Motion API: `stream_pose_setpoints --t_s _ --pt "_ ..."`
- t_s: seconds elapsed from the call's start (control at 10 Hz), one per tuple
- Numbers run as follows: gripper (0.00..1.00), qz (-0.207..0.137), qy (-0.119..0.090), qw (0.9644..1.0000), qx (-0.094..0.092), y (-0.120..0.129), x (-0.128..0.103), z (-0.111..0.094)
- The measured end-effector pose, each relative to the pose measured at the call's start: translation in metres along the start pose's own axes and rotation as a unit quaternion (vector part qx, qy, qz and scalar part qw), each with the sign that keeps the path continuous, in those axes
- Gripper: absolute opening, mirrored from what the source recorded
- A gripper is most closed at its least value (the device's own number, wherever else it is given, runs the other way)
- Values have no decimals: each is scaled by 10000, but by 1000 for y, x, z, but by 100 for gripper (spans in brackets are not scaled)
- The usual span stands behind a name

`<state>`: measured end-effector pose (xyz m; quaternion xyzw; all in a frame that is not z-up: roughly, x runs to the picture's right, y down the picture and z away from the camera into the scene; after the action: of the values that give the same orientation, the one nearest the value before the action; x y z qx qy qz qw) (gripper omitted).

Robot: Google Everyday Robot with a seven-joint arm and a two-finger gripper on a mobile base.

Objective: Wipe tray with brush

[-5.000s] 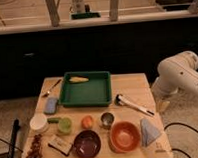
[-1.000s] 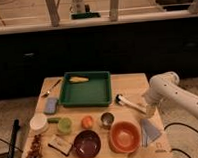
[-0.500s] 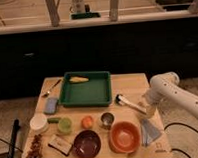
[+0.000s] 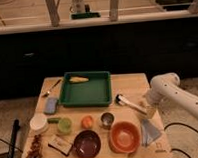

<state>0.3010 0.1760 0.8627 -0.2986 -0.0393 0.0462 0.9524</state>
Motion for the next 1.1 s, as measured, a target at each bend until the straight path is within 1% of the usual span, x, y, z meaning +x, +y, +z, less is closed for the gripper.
stream_pose_setpoints --t_s 0.2,0.3,0.5,0.6,0.8,1.0,1.1 --pt "80 -61 -32 10000 26 0 -14 0" --pt "80 -68 -28 10000 34 0 -16 0" --pt "80 -4 -27 10000 6 1 -25 1" --pt "80 93 -27 9999 -38 -1 -33 5" --pt "80 367 -20 9992 -152 -1 -32 7" --pt "80 545 -33 9982 -232 -6 -35 10" --pt "76 631 -29 9976 -266 -6 -34 12"
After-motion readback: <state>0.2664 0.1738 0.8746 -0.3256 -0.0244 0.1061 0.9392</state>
